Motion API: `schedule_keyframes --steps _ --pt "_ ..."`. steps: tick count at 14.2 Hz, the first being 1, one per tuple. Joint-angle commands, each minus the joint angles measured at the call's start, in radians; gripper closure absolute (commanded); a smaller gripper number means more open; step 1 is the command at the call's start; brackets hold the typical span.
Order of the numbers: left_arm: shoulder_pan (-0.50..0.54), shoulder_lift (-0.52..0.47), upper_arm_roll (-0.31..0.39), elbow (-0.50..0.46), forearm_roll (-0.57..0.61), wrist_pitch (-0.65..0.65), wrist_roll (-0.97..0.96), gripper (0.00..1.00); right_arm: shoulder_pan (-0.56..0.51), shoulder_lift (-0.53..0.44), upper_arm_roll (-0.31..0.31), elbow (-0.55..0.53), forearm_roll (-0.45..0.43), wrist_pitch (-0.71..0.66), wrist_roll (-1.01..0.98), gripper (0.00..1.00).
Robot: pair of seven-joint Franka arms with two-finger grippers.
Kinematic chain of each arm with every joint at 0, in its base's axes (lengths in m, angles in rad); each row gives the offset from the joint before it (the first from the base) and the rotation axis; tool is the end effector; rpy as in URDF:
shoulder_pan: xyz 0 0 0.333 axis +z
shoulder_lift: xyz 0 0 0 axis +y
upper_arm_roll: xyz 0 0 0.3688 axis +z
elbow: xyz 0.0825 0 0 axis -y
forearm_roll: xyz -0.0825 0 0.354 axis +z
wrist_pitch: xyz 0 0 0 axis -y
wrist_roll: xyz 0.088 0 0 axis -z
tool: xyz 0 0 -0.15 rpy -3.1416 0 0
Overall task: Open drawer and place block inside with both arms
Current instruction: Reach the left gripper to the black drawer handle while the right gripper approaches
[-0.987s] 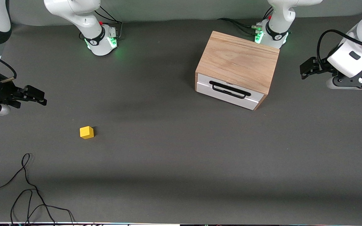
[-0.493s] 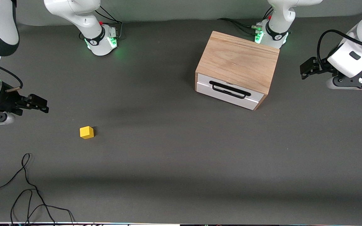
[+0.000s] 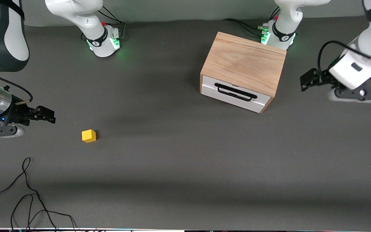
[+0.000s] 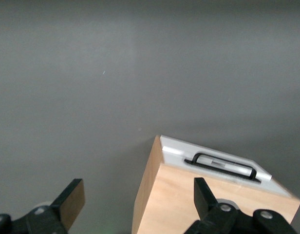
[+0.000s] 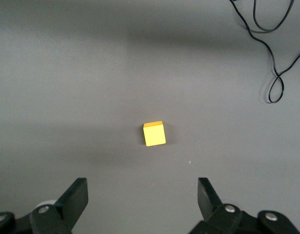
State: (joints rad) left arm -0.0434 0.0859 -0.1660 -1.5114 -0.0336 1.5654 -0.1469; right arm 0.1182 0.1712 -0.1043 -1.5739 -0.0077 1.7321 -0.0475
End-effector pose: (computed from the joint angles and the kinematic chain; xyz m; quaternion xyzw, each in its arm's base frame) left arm 0.5405 -0.1156 0.6145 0.9991 -0.0309 -0.0193 0.0208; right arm 0.5928 0.0120 0.5516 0.9994 0.0320 -0.0063 0.0126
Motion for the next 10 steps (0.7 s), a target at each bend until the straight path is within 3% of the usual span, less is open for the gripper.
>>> schedule_keyframes --steps 1,3,7,10 --pt "-0.061 0.018 -0.004 -0.100 -0.015 0.152 -0.112 0.01 0.003 0.010 -0.003 -0.005 -0.014 0.017 -0.017 0.00" --pt "-0.108 0.049 -0.004 -0.144 -0.015 0.200 -0.288 0.01 -0.009 0.033 -0.006 -0.003 -0.011 0.023 -0.047 0.00" --pt "-0.168 0.121 -0.004 -0.148 -0.015 0.156 -0.775 0.01 -0.026 0.077 -0.006 -0.015 0.003 0.084 -0.081 0.00" --pt "-0.217 0.175 -0.003 -0.147 -0.009 0.094 -0.997 0.01 -0.026 0.086 -0.006 -0.111 0.002 0.200 -0.081 0.00"
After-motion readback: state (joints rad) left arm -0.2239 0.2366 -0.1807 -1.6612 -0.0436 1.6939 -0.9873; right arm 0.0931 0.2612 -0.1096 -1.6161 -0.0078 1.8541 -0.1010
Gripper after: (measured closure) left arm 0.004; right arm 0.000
